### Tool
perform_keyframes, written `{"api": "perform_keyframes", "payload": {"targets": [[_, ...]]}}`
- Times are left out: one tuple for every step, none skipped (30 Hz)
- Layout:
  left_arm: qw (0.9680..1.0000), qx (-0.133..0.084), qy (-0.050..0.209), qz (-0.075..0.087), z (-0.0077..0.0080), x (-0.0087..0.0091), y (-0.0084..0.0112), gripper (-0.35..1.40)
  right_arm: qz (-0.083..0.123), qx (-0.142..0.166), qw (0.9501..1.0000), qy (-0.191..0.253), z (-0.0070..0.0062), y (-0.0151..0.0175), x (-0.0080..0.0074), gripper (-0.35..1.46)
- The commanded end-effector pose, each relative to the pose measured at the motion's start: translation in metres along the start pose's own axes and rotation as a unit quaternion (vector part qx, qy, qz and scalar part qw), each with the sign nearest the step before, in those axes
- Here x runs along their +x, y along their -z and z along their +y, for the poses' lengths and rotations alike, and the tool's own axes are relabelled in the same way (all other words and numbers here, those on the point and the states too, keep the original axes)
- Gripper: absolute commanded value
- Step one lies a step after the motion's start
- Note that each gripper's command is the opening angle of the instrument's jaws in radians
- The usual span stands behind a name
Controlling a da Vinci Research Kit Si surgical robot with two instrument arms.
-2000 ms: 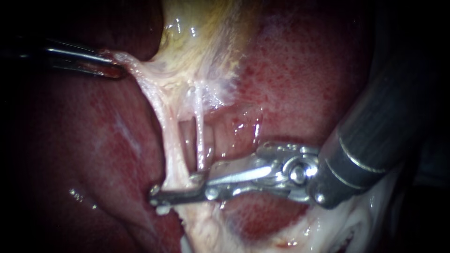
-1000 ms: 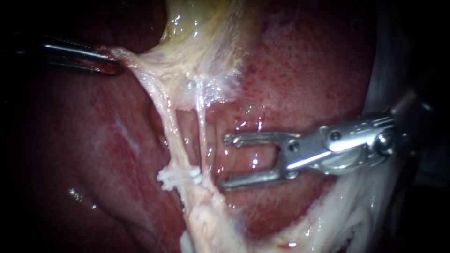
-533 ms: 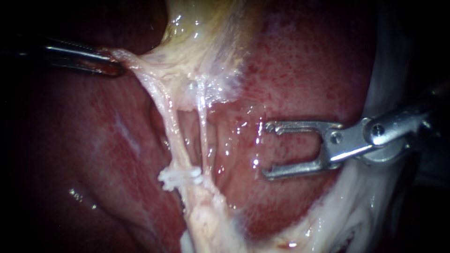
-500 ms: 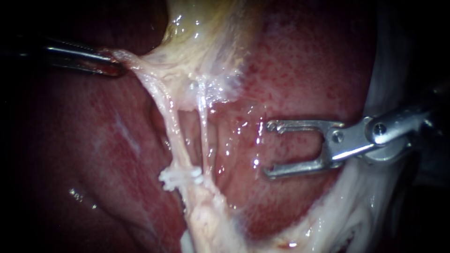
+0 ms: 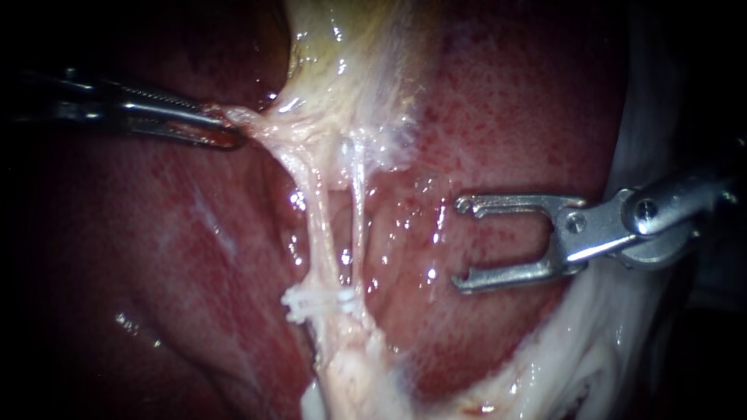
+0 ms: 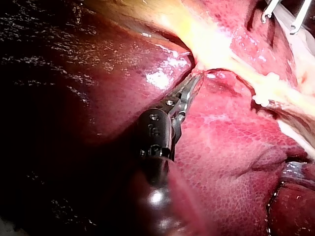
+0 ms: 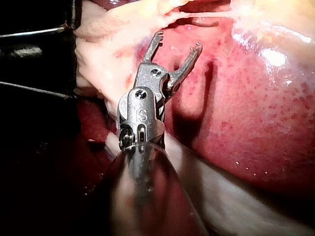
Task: Going back second clip left tube
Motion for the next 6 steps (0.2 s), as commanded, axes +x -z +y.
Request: {"api": "perform_keyframes", "payload": {"targets": [[1.0000, 0.000, 0.000, -0.001, -0.0001, 0.0000, 0.0000, -0.35, 0.000, 0.000, 1.0000, 0.000, 0.0000, 0.0000, 0.0000, 0.50], [1.0000, 0.000, 0.000, -0.001, -0.0001, 0.0000, 0.0000, -0.35, 0.000, 0.000, 1.0000, 0.000, 0.0000, 0.0000, 0.0000, 0.50], [1.0000, 0.000, 0.000, -0.001, -0.0001, 0.0000, 0.0000, -0.35, 0.000, 0.000, 1.0000, 0.000, 0.0000, -0.0001, 0.0001, 0.50], [1.0000, 0.000, 0.000, -0.001, -0.0001, 0.0000, 0.0000, -0.35, 0.000, 0.002, 1.0000, 0.000, 0.0000, -0.0001, 0.0001, 0.50], [1.0000, 0.000, 0.000, -0.001, -0.0001, 0.0000, 0.0001, -0.35, 0.000, 0.001, 1.0000, 0.000, 0.0000, -0.0001, 0.0001, 0.50], [1.0000, 0.000, 0.000, -0.001, -0.0001, 0.0000, 0.0001, -0.35, 0.001, 0.004, 1.0000, 0.000, -0.0001, -0.0003, 0.0002, 0.50]]}}
